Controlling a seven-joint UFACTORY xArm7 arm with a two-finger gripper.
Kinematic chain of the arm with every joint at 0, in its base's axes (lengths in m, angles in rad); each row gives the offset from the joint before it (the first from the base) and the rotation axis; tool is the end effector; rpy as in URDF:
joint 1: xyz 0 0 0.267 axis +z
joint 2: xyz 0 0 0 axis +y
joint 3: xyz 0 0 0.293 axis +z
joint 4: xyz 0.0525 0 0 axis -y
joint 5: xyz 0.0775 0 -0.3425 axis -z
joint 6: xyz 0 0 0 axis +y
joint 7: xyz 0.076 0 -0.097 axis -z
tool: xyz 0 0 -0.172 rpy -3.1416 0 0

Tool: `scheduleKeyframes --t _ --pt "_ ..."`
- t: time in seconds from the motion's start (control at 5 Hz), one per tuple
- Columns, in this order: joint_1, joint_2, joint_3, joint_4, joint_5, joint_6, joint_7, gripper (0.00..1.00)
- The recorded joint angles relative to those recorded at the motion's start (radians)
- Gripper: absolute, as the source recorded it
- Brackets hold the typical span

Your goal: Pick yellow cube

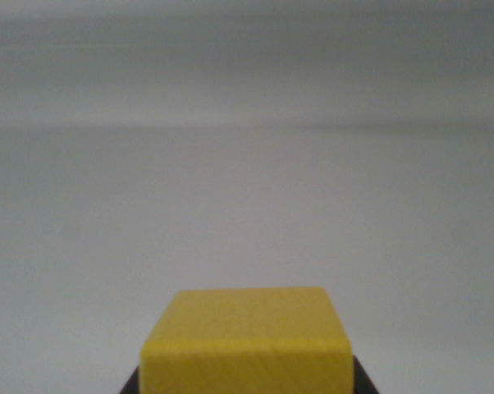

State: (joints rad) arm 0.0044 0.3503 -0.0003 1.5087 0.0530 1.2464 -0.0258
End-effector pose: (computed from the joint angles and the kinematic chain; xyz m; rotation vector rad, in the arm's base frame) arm 0.5469 0.0145 0.1836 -3.0883 -0.0167 0.1351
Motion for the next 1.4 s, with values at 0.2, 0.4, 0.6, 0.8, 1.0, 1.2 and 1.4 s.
scheduleKeyframes --t 0.2,0.4,0.6,0.8,1.0,1.2,1.4 --pt "-0.0001 -0.015 0.0 0.032 -0.001 0.047 0.002 1.0" --pt "-0.0001 -0.015 0.0 0.032 -0.001 0.047 0.002 1.0" --pt "-0.0002 -0.029 -0.001 0.061 -0.0018 0.09 0.004 1.0" --pt "-0.0002 -0.029 -0.001 0.061 -0.0018 0.09 0.004 1.0" --pt "-0.0004 -0.043 -0.001 0.091 -0.0027 0.134 0.006 1.0" --pt "-0.0004 -0.043 -0.001 0.091 -0.0027 0.134 0.006 1.0" --pt "-0.0005 -0.056 -0.001 0.119 -0.0036 0.175 0.008 1.0"
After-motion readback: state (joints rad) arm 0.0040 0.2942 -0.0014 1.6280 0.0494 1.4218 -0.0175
